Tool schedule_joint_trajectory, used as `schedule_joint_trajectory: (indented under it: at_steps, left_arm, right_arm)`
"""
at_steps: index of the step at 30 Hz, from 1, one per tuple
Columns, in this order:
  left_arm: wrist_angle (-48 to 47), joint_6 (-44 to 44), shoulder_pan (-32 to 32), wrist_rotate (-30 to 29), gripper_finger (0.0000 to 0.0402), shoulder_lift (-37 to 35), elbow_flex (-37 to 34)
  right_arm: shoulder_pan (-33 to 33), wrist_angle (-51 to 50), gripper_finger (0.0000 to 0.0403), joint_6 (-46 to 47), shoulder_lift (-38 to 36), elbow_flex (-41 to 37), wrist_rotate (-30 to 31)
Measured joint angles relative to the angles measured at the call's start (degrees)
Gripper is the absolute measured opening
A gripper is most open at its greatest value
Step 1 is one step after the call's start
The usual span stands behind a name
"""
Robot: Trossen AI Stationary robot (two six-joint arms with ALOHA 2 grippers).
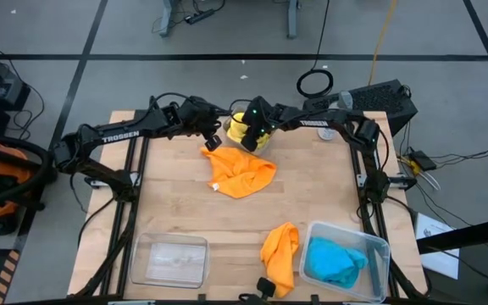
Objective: Sort microfiber towel by color & place in baskets
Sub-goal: Put the yellow microfiber cloth into the gray bin, then adjust the gray bin
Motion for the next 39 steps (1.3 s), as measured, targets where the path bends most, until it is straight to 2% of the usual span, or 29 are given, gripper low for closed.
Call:
schedule_joint_trajectory:
  at_steps: [8, 15, 18, 21, 25, 31, 35, 39]
  left_arm:
    - [0.09, -0.02, -0.31, 0.02, 0.0083, 0.0, 0.0]
    - [0.11, -0.16, -2.26, 1.76, 0.0083, 0.02, -0.02]
    - [0.24, -0.14, -3.36, 1.89, 0.0083, 0.32, -0.02]
    - [-0.39, -0.2, -4.77, 1.91, 0.0083, 1.01, -0.04]
    - [-1.14, -0.2, -7.02, 1.95, 0.0083, 2.8, -0.07]
    - [0.7, -0.17, -9.72, 2.01, 0.0083, 4.58, -2.63]
    - [2.63, -1.85, -10.48, 1.72, 0.0083, 4.5, -4.37]
    - [2.53, -3.79, -10.89, 1.6, 0.0083, 4.5, -4.83]
  right_arm:
    - [2.09, -9.42, 0.0, -2.31, 0.0, 6.58, 0.04]
    - [3.27, -28.24, 0.0, -5.18, -2.22, 15.62, 0.72]
    - [4.53, -33.36, 0.0, -5.46, -4.41, 15.58, 1.55]
    - [6.77, -39.08, 0.0, -5.64, -6.15, 11.91, 5.29]
    - [9.61, -35.47, 0.0, -5.0, -9.66, 3.21, 9.4]
    - [13.91, -18.11, 0.0, -2.08, -16.66, -9.42, 9.65]
    - [14.47, -5.93, 0.0, -0.63, -16.89, -14.22, 13.78]
    - [14.06, -3.79, 0.0, 1.16, -13.87, -14.78, 14.69]
